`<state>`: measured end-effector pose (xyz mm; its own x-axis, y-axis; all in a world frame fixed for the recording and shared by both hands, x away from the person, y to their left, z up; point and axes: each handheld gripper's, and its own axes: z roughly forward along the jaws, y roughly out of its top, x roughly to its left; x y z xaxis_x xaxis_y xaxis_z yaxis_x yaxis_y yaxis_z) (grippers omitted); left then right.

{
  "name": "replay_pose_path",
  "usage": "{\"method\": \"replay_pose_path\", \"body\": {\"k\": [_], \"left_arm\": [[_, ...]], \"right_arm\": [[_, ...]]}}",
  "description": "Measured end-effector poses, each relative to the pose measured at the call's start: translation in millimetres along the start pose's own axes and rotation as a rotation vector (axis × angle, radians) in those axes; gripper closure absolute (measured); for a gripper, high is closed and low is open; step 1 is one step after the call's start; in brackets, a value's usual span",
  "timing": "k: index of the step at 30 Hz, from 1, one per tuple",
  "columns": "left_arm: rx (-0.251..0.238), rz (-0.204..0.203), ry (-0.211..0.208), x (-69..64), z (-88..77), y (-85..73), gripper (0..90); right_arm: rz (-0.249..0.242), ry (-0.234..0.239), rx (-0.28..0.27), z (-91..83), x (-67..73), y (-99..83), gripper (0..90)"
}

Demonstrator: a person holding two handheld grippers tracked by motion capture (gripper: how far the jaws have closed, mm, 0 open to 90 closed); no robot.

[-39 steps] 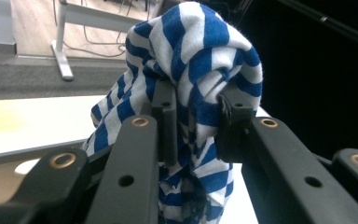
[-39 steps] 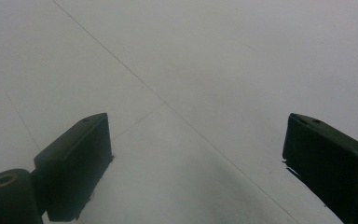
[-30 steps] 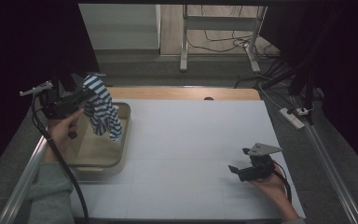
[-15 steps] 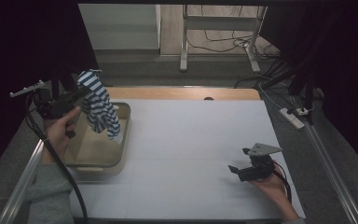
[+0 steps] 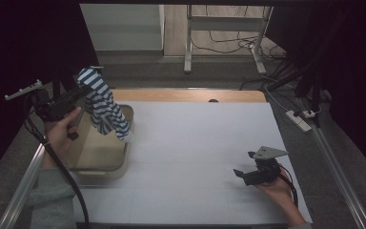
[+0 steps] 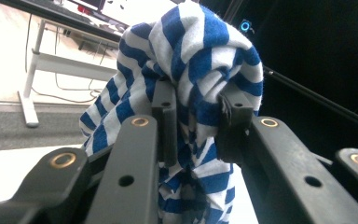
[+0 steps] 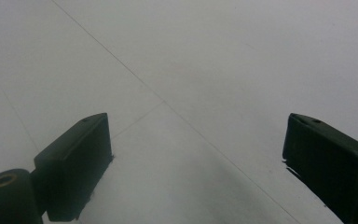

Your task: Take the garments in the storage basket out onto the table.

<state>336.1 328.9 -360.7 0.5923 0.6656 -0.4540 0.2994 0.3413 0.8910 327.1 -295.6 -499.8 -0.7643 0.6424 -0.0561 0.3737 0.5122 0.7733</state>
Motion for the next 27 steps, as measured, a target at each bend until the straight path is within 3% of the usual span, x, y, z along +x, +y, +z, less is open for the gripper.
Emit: {"method": "replay_pose_path", "body": {"k": [11, 27], "left_arm": [[-0.025, 0.0, -0.048, -11.0, 8.7, 2.7, 72.4], [0.002, 0.016, -0.122, -29.1, 25.7, -0.8, 72.4]], "right_arm": [[0.002, -0.002, 0.003, -0.1, 0.0, 0.0, 7.7], [0.0, -0.002, 0.004, 0.3, -0.2, -0.1, 7.7]]}}
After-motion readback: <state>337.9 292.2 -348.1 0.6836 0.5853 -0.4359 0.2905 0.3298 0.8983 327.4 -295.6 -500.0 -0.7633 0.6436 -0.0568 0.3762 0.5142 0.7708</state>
